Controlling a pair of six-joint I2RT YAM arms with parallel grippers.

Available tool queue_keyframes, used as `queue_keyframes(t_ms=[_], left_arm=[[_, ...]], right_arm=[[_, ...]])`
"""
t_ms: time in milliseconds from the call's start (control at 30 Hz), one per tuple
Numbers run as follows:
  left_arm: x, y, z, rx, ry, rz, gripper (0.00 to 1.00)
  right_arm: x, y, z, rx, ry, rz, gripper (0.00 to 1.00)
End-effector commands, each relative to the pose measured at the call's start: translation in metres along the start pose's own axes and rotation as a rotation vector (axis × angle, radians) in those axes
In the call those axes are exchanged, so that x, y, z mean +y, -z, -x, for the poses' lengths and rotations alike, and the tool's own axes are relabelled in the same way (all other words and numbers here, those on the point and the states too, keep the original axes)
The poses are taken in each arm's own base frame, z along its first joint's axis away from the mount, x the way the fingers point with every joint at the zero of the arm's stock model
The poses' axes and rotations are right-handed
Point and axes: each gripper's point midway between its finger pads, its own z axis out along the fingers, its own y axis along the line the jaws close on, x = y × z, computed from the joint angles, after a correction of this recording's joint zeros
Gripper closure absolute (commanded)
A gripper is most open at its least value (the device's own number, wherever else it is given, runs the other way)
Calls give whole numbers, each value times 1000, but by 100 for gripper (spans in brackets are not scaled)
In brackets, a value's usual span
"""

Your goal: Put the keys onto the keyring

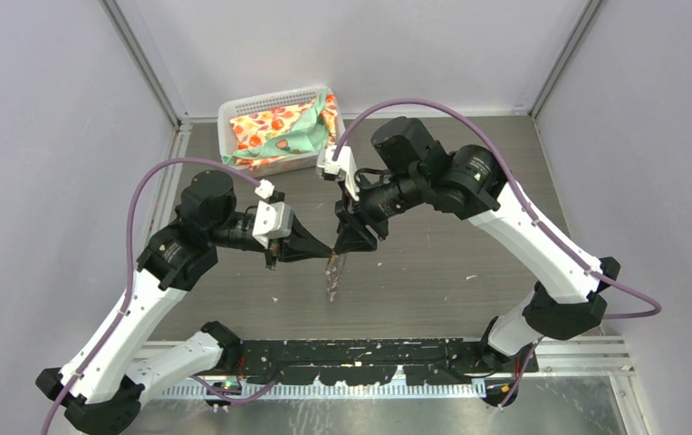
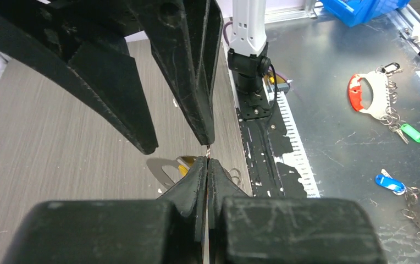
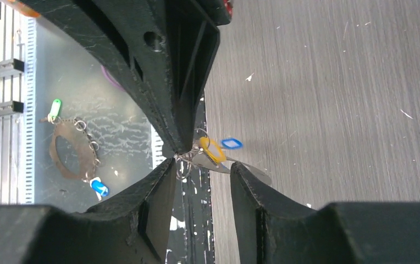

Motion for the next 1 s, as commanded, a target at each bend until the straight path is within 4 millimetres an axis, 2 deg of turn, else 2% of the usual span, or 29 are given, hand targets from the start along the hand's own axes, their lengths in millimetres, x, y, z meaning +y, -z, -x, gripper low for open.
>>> queue_keyframes(t_ms=[0, 133, 333, 467, 667, 867, 967], left_arm=[[-7, 3, 20, -38, -59, -37, 99], [-4, 2, 20, -36, -54, -34, 99], [-1, 1, 19, -37, -45, -33, 100], [0, 0, 22, -46, -46, -33, 100], [2, 2, 24, -48, -54, -20, 100], [3, 2, 26, -53, -63, -18, 100], [4, 1, 28, -60, -68, -19, 99]], right_arm=[[17, 13, 8, -28, 70, 50, 55], [19, 9, 6, -15, 76, 72, 61], [23, 6, 3, -11, 77, 91, 62], [21, 1, 5, -17, 81, 90, 68], [22, -5, -2, 5, 75, 102, 70], [20, -9, -4, 15, 83, 90, 81], [16, -12, -3, 14, 95, 60, 97]])
